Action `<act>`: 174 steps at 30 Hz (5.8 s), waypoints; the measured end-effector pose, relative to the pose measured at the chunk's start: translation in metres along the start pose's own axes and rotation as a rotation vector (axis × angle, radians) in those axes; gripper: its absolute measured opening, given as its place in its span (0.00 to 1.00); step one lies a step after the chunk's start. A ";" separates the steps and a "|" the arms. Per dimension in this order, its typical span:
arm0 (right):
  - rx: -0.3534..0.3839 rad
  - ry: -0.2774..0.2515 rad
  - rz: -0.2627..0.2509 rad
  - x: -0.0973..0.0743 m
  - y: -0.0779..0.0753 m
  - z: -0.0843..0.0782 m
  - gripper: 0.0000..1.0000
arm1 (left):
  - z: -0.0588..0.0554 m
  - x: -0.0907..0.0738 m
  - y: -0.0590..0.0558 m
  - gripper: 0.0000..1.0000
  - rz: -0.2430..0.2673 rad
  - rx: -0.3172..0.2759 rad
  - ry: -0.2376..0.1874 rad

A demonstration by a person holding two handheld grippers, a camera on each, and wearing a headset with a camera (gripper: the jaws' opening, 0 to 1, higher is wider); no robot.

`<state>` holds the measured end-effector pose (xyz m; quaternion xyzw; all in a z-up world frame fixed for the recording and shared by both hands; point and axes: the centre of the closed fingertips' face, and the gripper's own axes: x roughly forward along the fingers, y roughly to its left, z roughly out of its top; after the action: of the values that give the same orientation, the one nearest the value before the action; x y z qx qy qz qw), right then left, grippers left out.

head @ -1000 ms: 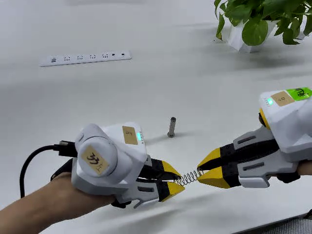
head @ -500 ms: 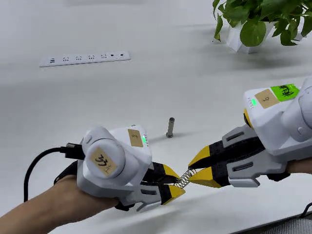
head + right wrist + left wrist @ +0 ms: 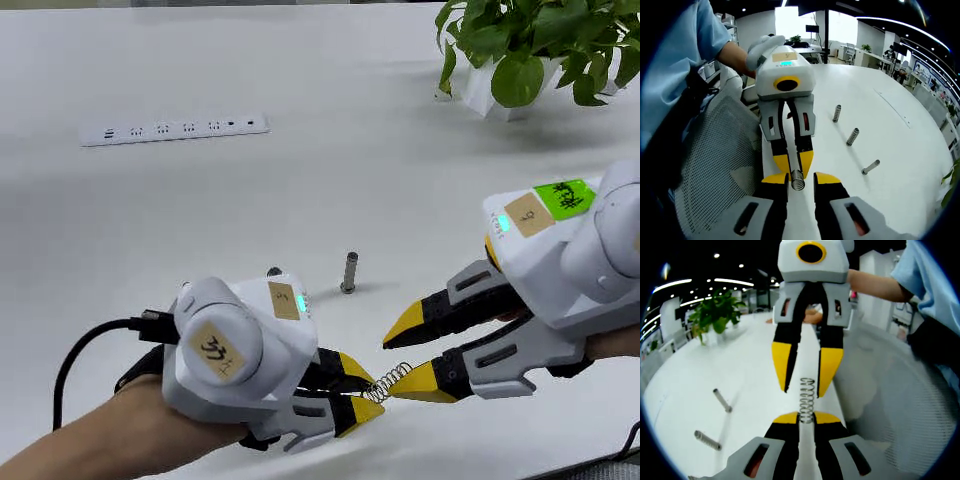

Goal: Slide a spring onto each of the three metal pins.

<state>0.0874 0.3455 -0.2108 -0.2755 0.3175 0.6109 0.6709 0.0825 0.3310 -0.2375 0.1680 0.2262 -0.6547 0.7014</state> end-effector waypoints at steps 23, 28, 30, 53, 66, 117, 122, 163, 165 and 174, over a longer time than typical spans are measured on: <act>-0.033 0.062 0.053 0.012 0.006 -0.008 0.13 | 0.006 0.002 -0.001 0.09 0.007 -0.003 -0.025; -0.019 0.063 0.065 0.011 0.008 -0.008 0.12 | 0.006 0.002 -0.002 0.09 0.006 0.000 -0.030; -0.013 0.063 0.067 0.012 0.008 -0.008 0.12 | 0.006 0.001 -0.002 0.10 0.008 0.000 -0.033; -0.052 0.080 0.099 0.015 0.007 0.001 0.12 | -0.003 -0.020 0.011 0.34 0.141 -0.120 -0.105; -0.071 0.115 0.107 0.016 0.003 -0.003 0.12 | -0.032 -0.065 0.039 0.85 0.374 -0.260 -0.132; -0.304 0.404 0.018 -0.006 -0.118 0.001 0.12 | -0.086 -0.132 0.057 1.00 0.663 -0.464 -0.152; -0.327 0.423 0.017 -0.007 -0.125 0.008 0.12 | -0.087 -0.131 0.056 1.00 0.660 -0.456 -0.143; -0.413 0.551 0.076 0.016 -0.137 0.005 0.12 | -0.089 -0.126 0.053 1.00 0.651 -0.515 -0.188; -0.412 0.550 0.076 0.016 -0.136 0.006 0.12 | -0.089 -0.125 0.052 1.00 0.647 -0.516 -0.188; -0.415 0.555 0.078 0.017 -0.138 0.003 0.12 | -0.089 -0.122 0.049 1.00 0.639 -0.522 -0.190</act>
<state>0.2254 0.3447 -0.2244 -0.5493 0.3670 0.5894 0.4649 0.1178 0.4856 -0.2501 -0.0148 0.2554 -0.3376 0.9059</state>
